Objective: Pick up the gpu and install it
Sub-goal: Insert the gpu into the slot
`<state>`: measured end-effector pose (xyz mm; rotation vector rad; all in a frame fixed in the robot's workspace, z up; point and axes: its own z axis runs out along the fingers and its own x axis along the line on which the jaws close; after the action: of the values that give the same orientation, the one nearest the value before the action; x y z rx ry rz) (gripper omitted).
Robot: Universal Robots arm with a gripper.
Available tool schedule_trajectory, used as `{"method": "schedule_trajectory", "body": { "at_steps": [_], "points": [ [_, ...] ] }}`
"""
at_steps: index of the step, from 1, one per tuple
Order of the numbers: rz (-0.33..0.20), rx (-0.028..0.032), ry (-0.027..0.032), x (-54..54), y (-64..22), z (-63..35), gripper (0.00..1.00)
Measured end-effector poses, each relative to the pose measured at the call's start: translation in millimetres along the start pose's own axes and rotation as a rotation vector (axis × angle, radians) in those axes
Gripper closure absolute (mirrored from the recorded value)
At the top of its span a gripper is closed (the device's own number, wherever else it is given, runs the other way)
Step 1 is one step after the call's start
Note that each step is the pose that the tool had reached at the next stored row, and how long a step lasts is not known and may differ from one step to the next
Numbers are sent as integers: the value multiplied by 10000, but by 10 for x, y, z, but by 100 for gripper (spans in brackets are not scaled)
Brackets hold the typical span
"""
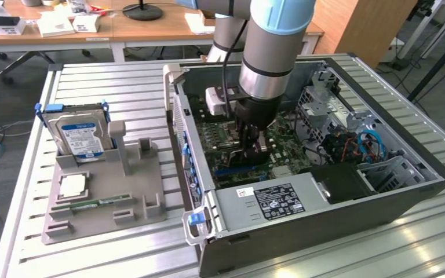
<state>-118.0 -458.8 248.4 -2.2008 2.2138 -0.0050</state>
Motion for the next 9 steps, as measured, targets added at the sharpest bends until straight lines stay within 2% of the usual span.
{"method": "schedule_trajectory", "body": {
  "at_steps": [9],
  "points": [
    [0, 0, -1, 0, 0, 9, 74]
  ]
}}
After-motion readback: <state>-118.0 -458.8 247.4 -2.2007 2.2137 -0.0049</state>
